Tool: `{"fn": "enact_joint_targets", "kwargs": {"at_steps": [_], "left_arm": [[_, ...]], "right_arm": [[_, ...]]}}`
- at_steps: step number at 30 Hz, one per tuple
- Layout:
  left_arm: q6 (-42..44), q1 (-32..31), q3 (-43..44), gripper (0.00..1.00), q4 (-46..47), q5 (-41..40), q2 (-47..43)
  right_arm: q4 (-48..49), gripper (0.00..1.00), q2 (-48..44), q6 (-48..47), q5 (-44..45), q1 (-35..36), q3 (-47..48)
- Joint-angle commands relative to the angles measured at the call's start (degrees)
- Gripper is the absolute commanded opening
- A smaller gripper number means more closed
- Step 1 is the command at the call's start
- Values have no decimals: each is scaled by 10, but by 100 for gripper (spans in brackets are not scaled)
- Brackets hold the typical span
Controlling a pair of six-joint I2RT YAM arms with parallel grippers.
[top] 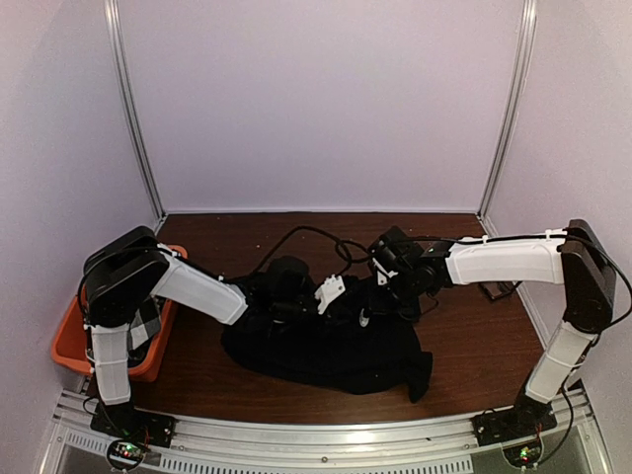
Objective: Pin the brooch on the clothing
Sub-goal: Cross the brooch at the center of the board.
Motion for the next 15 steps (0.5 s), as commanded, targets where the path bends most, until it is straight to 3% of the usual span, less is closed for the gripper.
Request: {"fn": "enact_joint_targets", "kwargs": {"at_steps": [1, 15], "left_arm": [[-3, -3, 17, 0, 14, -7, -7], [30, -3, 22, 0, -7, -15, -9]], "right_arm": [[7, 0, 11, -19, -19, 6, 9], [-25, 0, -4, -61, -63, 7, 21]]}}
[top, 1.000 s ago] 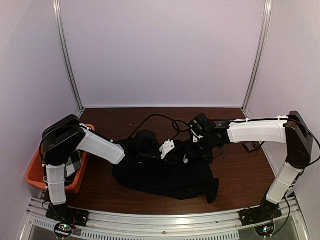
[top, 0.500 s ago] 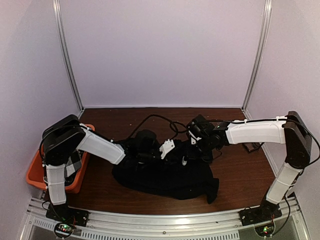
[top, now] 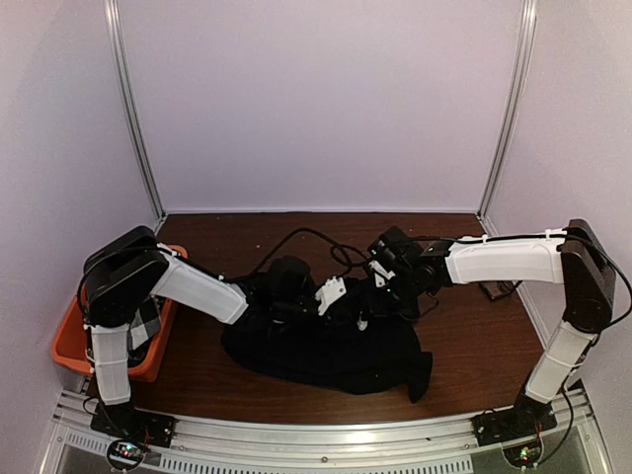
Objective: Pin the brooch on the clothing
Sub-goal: Cross the brooch at the center of the board.
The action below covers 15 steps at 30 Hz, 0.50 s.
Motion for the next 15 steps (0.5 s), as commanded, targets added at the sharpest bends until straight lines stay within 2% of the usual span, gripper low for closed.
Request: {"fn": "enact_joint_targets", "kwargs": {"at_steps": [1, 15], "left_arm": [[12, -2, 17, 0, 12, -13, -9], [9, -3, 9, 0, 30, -13, -8]], "right_arm": [[-21, 0, -4, -26, -28, 8, 18], [-26, 0, 15, -43, -52, 23, 20]]}}
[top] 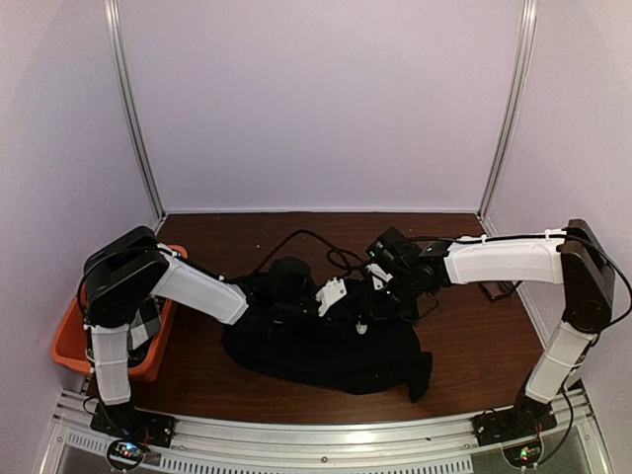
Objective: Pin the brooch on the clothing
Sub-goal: Cross the brooch at the center of the board.
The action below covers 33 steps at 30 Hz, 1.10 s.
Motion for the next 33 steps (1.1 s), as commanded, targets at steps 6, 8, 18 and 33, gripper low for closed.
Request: {"fn": "enact_joint_targets", "kwargs": {"at_steps": [6, 8, 18, 33], "left_arm": [[0, -2, 8, 0, 34, -14, -8], [-2, -2, 7, 0, 39, -18, -8], [-10, -2, 4, 0, 49, -33, -9], [-45, 7, -38, 53, 11, -1, -75]], "right_arm": [[-6, 0, 19, -19, -39, 23, 17], [-7, 0, 20, -20, -41, 26, 18], [-5, 0, 13, -28, -48, 32, 12], [-34, 0, -14, -107, -69, 23, 15]]}}
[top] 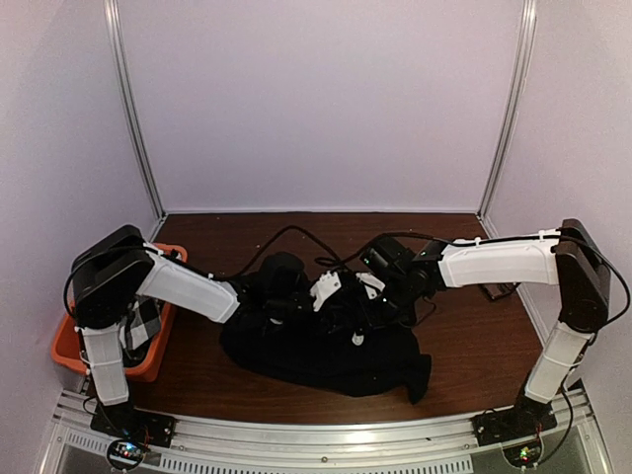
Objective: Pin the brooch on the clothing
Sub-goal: Cross the brooch at the center of the board, then pin the clothing with brooches to the flattened clothing.
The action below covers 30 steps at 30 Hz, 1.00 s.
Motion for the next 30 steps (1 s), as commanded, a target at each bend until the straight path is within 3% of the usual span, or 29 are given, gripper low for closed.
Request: {"fn": "enact_joint_targets", "kwargs": {"at_steps": [1, 3, 11, 24, 30], "left_arm": [[-26, 5, -22, 57, 11, -2, -49], [-30, 5, -26, 63, 4, -12, -65], [-19, 6, -47, 72, -17, 9, -101], [36, 8, -32, 75, -22, 74, -64], [76, 9, 10, 74, -82, 104, -45]], "right_arm": [[-23, 0, -30, -59, -36, 6, 11], [-34, 0, -31, -73, -46, 5, 12], [-75, 0, -47, -129, -75, 6, 6], [-78, 0, -51, -160, -101, 8, 16], [-54, 0, -61, -164, -136, 9, 9]]}}
